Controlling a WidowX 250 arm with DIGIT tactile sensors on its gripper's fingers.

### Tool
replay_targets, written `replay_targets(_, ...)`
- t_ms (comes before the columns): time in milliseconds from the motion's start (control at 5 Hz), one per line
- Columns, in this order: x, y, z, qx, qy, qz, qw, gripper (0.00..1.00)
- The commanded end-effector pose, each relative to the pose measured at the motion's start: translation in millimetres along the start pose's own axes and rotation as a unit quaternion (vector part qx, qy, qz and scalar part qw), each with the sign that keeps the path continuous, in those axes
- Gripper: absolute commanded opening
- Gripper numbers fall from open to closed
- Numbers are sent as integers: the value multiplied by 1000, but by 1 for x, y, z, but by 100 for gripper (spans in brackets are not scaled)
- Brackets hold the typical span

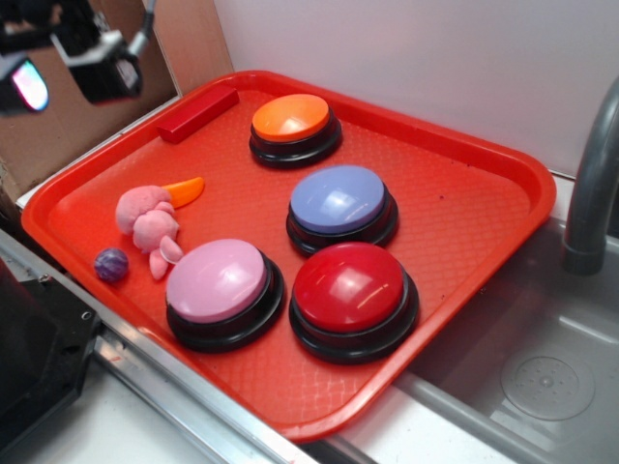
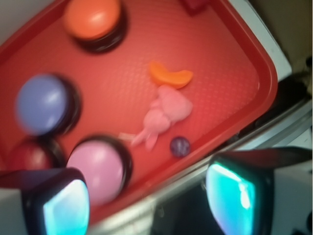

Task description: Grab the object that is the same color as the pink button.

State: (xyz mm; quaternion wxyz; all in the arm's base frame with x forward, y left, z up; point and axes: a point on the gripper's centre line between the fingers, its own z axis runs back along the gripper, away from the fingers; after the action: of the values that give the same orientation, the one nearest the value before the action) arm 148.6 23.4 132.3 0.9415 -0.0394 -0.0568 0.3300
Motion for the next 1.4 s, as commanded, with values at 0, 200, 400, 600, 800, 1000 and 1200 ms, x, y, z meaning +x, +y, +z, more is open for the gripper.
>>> replay_targets(0,31,16,-54,26,-69,125,989,100)
replay_targets(200,40,25,-79,47,-78,149,985,100)
replay_targets(400,46,29,-103,61,-78,146,984,100)
replay_targets(600,44,30,-119,68,-56,143,986,100)
replay_targets(800,42,30,-126,60,-34,145,987,100)
replay_targets(1000,42,26,-126,58,-40,138,988,24)
replay_targets(1200,48,23,-117,38,-39,142,988,0)
